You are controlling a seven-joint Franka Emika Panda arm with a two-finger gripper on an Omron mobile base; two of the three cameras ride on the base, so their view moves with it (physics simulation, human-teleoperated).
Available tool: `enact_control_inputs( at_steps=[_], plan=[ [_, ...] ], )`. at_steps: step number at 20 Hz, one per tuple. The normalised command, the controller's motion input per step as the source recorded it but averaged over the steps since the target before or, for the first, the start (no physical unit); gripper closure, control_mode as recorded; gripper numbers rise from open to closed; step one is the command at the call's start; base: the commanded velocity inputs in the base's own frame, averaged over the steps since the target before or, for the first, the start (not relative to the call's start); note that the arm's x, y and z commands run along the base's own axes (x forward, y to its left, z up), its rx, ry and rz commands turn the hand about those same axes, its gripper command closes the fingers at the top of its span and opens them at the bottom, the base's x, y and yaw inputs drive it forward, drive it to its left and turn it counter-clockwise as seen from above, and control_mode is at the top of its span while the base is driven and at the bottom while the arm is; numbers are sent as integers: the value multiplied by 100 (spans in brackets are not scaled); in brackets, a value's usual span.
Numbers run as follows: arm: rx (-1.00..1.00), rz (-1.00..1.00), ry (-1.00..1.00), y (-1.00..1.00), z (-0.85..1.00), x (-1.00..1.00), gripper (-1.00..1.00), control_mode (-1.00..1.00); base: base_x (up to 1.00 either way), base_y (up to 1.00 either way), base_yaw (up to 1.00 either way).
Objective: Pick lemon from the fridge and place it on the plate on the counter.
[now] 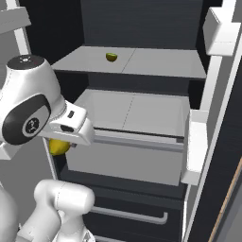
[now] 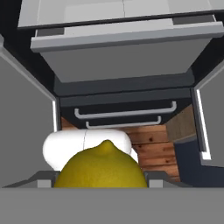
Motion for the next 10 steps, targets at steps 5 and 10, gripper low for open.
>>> enact_control_inputs(
  at_steps=[5, 10],
  plan=[
    [5, -11, 0, 0, -2, -9, 100, -100, 0, 0, 0],
    [0, -1, 0, 0, 0, 0, 100, 100, -26, 0, 0]
  ],
)
